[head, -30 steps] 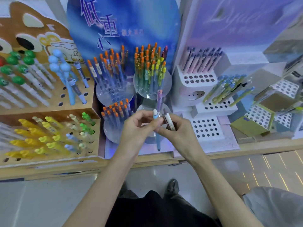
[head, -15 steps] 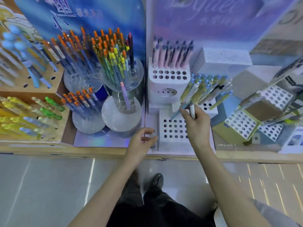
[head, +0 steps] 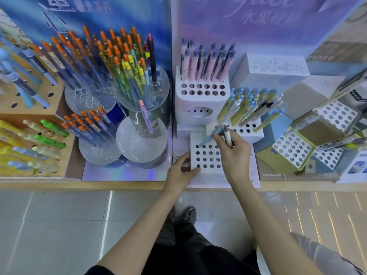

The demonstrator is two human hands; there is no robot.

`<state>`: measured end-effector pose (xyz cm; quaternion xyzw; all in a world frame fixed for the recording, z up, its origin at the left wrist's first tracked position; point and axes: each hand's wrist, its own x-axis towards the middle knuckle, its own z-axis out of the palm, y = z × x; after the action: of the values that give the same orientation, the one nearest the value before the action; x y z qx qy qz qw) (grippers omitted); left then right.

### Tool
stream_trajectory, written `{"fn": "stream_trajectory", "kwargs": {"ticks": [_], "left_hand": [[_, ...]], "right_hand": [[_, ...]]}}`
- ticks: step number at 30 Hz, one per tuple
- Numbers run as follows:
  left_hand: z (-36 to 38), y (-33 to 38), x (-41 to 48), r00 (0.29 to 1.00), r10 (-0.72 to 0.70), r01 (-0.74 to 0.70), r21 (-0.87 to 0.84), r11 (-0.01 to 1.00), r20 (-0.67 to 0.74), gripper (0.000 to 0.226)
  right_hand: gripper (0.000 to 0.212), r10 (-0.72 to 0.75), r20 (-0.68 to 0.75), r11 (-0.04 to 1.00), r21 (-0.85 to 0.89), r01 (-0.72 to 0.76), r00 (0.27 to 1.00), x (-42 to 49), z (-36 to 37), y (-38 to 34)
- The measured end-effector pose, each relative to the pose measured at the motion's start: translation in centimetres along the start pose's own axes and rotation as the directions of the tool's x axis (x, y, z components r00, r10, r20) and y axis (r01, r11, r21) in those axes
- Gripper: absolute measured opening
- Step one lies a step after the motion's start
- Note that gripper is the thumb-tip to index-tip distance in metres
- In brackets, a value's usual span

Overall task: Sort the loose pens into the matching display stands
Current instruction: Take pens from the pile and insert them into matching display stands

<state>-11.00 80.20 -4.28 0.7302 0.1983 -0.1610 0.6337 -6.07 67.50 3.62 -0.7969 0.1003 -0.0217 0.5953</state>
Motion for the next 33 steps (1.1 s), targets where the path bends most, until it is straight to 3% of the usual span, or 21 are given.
{"fn": "stream_trajectory", "kwargs": {"ticks": [3,9,14,17,21,25,28,30,32,33], "left_hand": [[0.0,-0.2,0.1,1.0,-0.001,0.001,-0.017,1.0,-0.004,0.06],[-0.2,-0.4,0.2,1.0,0.01,-0.01,-0.03,0.999,0.004,0.058],[-0.1,-0.6,0.3,1.0,0.003,-0.003,-0.046,0.999,0.003,0.059],[-0.1,-0.5,0.3,1.0,-0.006,0.006,-0.061,0.998,-0.004,0.058],[-0.2,-0.1,0.3,1.0,0.001,-0.001,-0.046,0.999,0.0,0.055],[-0.3,0.1,0.4,1.0,-0.001,0.001,-0.005,1.0,0.018,0.052],[-0.7,0.8,0.0,0.998,-0.052,0.05,0.082,0.995,0.027,0.059],[-1.1,1.6,-0.8,1.0,0.002,0.001,0.172,0.985,-0.023,0.059],[-1.6,2.8,-1.7,0.983,0.161,-0.134,0.263,0.955,-0.085,0.053],[-1.8,3.6,-2.2,0.968,0.233,-0.202,0.273,0.941,-0.088,0.047]], "right_hand": [[0.012,-0.08,0.07,0.995,-0.057,0.084,0.994,-0.2,0.8,-0.3],[0.009,-0.114,0.016,0.988,-0.099,0.115,0.993,0.1,1.6,0.6],[0.012,-0.235,0.002,0.953,-0.198,0.231,0.972,0.1,1.5,1.1],[0.018,-0.346,0.052,0.878,-0.334,0.343,0.937,-0.3,2.5,1.5],[0.018,-0.196,-0.031,0.902,-0.399,0.168,0.98,-1.2,3.5,2.4],[0.023,-0.068,0.045,0.898,-0.433,0.081,0.997,-0.7,3.0,1.9],[0.041,-0.027,0.108,0.937,-0.344,0.063,0.994,-1.5,1.9,1.2],[0.026,0.008,0.115,0.982,-0.19,0.014,0.993,-2.3,0.8,0.5],[0.005,0.033,0.1,0.999,-0.034,-0.03,0.994,-2.8,-0.3,-0.4],[0.008,0.044,0.076,0.999,0.018,-0.046,0.996,-2.8,-0.8,-0.8]]}}
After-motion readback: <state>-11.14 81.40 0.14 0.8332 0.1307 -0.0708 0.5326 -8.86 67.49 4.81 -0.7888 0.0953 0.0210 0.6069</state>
